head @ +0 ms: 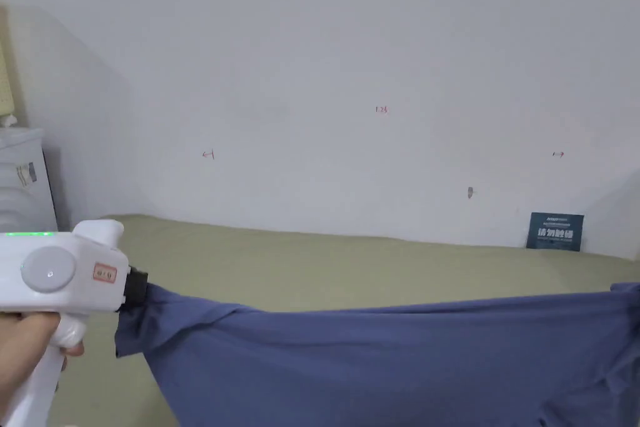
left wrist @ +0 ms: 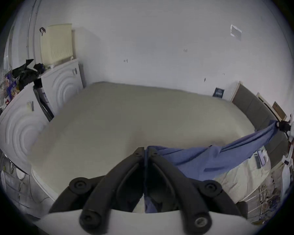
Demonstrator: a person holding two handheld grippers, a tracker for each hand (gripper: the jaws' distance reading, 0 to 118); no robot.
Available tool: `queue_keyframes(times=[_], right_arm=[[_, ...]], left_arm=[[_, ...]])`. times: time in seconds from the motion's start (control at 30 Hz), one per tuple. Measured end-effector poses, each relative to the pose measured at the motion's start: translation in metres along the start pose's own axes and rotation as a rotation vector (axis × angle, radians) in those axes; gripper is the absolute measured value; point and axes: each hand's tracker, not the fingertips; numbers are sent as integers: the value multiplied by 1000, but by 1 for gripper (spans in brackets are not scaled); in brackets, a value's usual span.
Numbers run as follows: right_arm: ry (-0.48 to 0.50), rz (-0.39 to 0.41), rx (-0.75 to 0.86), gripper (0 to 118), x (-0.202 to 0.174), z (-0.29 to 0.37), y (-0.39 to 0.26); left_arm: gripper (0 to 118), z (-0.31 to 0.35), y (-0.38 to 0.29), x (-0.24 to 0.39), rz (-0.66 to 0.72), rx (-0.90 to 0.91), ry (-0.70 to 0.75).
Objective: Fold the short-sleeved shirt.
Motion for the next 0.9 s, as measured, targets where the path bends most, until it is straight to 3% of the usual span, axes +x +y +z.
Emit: queue_keyframes(times=[0.13, 0.5, 0.83, 0.9], right_arm=[[-26, 24, 44, 5, 4, 16, 30], [-77, 38, 119, 5, 28, -16, 111], [-123, 60, 161, 5, 15, -79, 172], [-182, 105, 136, 5, 9, -99, 177]], left_arm=[[1, 9, 33, 16, -23, 45, 14], [1, -5, 114, 55, -22, 113, 40], [1, -66, 180, 87, -80, 140, 151], [1, -87, 188, 92, -116, 151, 199]])
